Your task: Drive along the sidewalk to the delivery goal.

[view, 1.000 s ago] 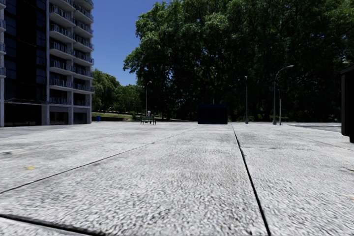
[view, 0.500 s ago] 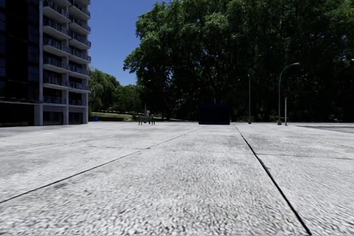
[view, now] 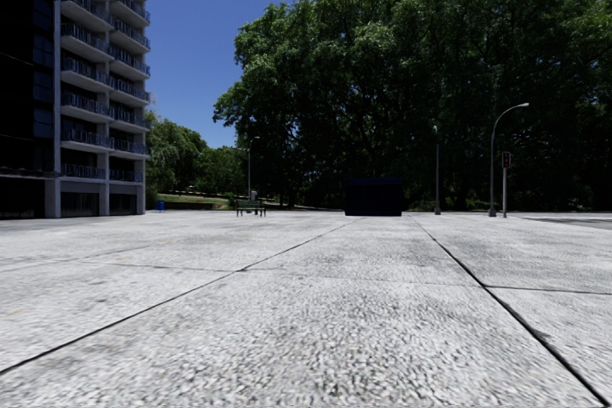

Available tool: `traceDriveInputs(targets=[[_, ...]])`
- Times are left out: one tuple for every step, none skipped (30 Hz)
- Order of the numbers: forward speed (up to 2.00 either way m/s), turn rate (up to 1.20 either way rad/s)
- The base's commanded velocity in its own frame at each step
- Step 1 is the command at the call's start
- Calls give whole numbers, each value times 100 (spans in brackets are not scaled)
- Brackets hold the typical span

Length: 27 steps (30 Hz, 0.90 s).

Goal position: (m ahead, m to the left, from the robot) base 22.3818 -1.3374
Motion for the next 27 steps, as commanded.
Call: traceDriveInputs(targets=[[200,0],[200,0],[200,0],[200,0],[200,0],[200,0],[200,0],[200,0],[200,0],[200,0],[200,0],[200,0],[200,0],[200,0],[200,0],[200,0],[200,0],[200,0],[200,0],[200,0],[200,0],[200,0],[200,0],[200,0],[200,0],[200,0],[200,0]])
